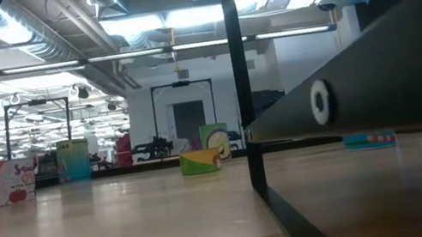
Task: Pick and place cans onto a shelf
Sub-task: Put the canned meatballs on the shelf
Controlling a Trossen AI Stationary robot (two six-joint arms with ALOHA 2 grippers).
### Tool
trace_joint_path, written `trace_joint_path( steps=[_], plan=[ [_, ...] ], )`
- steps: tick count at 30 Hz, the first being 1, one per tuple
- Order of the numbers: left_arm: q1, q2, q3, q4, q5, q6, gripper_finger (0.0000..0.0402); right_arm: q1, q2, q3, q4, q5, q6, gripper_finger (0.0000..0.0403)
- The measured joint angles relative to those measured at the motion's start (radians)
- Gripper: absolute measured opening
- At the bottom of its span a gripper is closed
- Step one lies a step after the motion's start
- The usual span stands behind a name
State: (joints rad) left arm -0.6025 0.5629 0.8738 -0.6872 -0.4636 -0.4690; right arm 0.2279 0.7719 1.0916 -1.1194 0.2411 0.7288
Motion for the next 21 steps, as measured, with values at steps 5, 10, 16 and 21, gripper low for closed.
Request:
trace_joint_path(
  steps=[5, 10, 16, 21],
  plan=[
    [0.0, 0.0, 0.0, 0.055, 0.006, 0.0, 0.0, 0.0, 0.0, 0.0, 0.0, 0.001, 0.0, 0.001],
    [0.0, 0.0, 0.0, 0.055, -0.013, 0.02, 0.0, 0.0, 0.0, 0.0, 0.0, 0.001, 0.0, 0.001],
    [0.0, 0.0, 0.0, 0.048, -0.025, 0.017, 0.0, 0.0, 0.005, 0.0, 0.0, -0.03, 0.005, 0.001],
    [0.0, 0.0, 0.0, 0.032, -0.032, 0.011, 0.0, 0.0, 0.043, 0.0, 0.0, -0.033, 0.056, 0.0014]
  ],
)
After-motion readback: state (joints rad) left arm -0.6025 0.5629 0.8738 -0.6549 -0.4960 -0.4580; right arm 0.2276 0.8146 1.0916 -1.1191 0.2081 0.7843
